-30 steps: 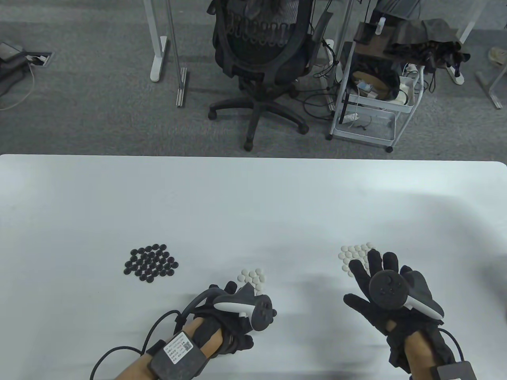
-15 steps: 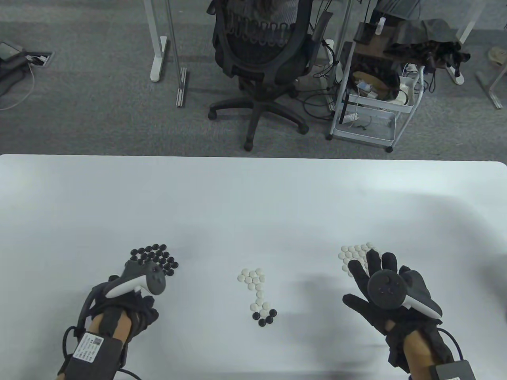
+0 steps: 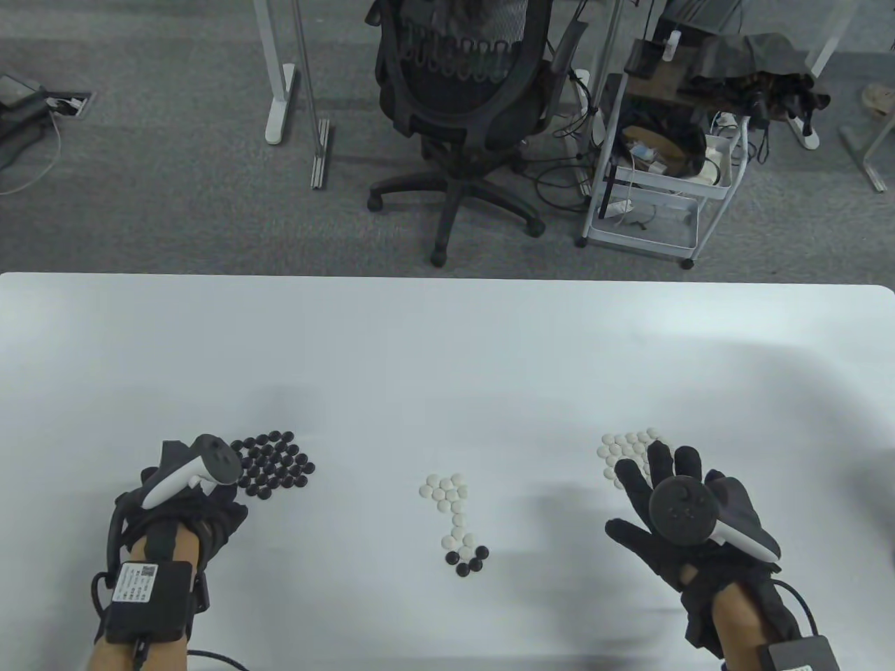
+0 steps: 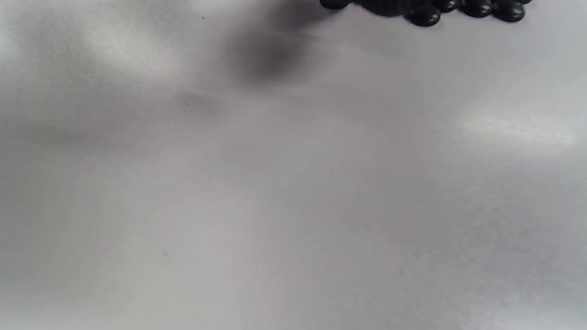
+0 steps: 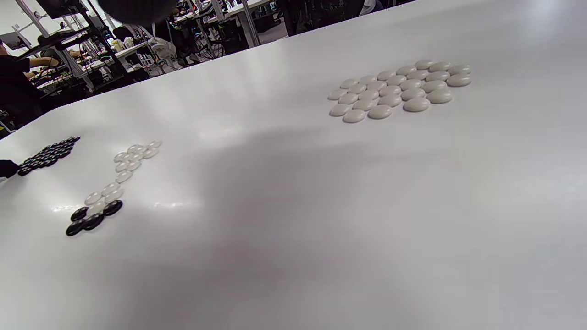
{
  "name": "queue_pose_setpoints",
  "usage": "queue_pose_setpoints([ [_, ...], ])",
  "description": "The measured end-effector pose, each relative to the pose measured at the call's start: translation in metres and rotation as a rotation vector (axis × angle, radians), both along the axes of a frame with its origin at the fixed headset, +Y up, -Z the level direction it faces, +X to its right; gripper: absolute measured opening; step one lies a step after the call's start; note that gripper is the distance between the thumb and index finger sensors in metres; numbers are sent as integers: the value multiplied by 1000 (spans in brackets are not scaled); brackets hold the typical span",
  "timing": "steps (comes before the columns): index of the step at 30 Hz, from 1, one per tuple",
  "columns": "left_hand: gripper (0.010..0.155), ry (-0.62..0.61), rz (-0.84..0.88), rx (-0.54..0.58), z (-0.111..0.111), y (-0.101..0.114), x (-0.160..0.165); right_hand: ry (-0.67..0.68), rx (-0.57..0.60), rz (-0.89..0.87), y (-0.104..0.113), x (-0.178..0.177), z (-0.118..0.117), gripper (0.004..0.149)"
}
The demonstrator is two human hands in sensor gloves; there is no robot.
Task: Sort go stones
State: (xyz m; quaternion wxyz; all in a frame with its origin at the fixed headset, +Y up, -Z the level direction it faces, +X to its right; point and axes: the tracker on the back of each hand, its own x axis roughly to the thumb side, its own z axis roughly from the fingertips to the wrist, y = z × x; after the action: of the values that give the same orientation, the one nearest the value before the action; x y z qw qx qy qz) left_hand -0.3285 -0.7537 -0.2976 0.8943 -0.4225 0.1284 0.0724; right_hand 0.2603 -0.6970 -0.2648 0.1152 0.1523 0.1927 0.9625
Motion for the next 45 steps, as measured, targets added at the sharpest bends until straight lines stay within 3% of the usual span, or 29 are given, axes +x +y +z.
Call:
queue_pose_setpoints([
  [8,62,11,8,7,-7,2,2,-4,-4,-1,0,1,0,79],
  [12,63,-21,-5,57,-11,14,14,-6,-2,-5,0,2,-1,79],
  [16,66,-274,-14,184,-9,41,72,-6,4,-9,1,2,-1,80],
  [19,66,-490,43,165,-2,53,131,-4,3,-8,0,2,-1,80],
  [24,64,-778,150,132,16,56,221,-3,9,-10,2,3,0,79],
  [29,64,-961,149,91,30,42,281,-6,13,-19,3,5,0,79],
  [40,65,-1018,126,14,22,5,315,-1,19,-26,4,5,1,80],
  [45,66,-935,171,55,-5,1,325,0,13,-21,4,4,1,79],
])
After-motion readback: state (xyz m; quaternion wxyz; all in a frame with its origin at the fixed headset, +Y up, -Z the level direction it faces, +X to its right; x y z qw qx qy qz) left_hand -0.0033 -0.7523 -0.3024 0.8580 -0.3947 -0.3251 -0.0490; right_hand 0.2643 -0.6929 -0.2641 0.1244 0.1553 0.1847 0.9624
